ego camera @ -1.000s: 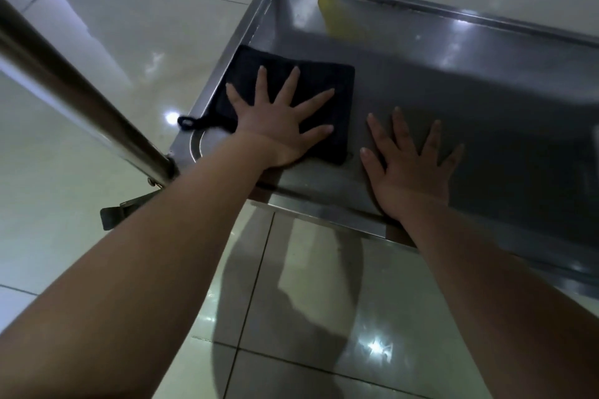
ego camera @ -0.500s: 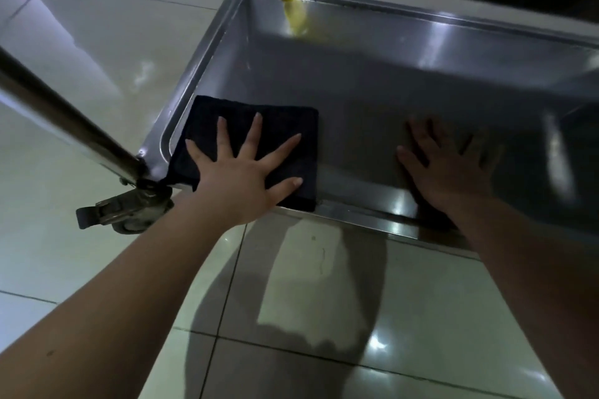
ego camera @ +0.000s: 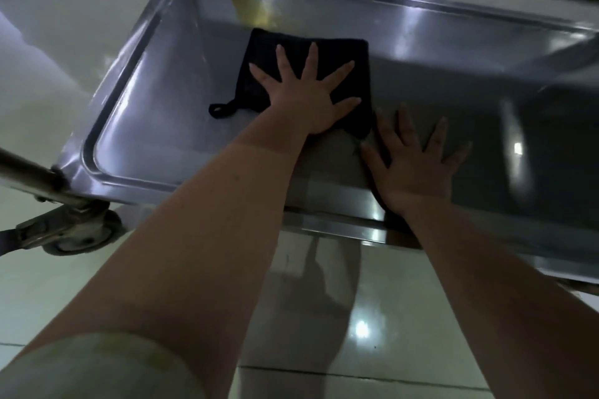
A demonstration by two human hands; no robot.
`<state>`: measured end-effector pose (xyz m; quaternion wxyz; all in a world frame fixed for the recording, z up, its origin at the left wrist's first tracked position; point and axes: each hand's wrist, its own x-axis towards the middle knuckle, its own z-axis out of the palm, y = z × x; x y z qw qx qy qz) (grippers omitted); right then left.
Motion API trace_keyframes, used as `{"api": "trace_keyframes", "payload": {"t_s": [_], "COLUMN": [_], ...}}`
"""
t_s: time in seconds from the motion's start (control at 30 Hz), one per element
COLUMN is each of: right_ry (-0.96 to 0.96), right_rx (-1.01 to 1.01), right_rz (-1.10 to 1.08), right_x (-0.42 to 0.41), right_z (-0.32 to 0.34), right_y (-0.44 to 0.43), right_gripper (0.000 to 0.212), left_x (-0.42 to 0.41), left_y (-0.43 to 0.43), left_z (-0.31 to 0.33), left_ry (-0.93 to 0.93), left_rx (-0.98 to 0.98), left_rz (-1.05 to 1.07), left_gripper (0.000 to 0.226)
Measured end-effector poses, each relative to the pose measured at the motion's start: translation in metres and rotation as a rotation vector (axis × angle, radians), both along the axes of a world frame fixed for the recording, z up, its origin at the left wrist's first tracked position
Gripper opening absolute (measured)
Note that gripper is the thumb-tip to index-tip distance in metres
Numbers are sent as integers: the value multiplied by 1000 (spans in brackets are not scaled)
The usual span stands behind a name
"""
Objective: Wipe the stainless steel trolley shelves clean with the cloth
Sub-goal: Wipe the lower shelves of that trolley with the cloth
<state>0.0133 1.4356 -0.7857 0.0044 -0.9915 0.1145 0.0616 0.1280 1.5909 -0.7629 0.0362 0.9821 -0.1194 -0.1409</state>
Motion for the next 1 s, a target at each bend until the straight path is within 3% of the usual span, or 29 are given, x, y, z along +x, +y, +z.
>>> {"api": "trace_keyframes", "payload": {"t_s": [0.2,0.43,0.57,0.67,0.77,0.87,0.93,1.0], "right_ry": [13,43,-88,-45,30,-95,-224,-279], "right_rx": [37,114,358,429,403,624,796,851], "right_rz": [0,15,92,163,92,-4,-62,-110], "right_x": [0,1,-3,-11,-13,-21,-30,-33], "right_z": [2,9,14,21,24,30,38,53], "right_y": [-1,-2,-9,-15,-1,33,54,65], "right_gripper": [65,68,57,52,56,43,22,17], "left_x": [-11,-105,-152,-162,-171,-175,-172,-166], "left_y": [6,45,28,12,8,9,14,24], "left_z": [-2,-2,6,11,10,15,22,31], "left_ry": [-20,25,83,146,54,-102,-173,-246], "left_rx": [-25,8,31,17,-223,-507,-556,-565], "left_rz": [-25,-23,-29,8,171,400,443,437], "left_gripper": [70,66,65,65,59,53,54,58]}}
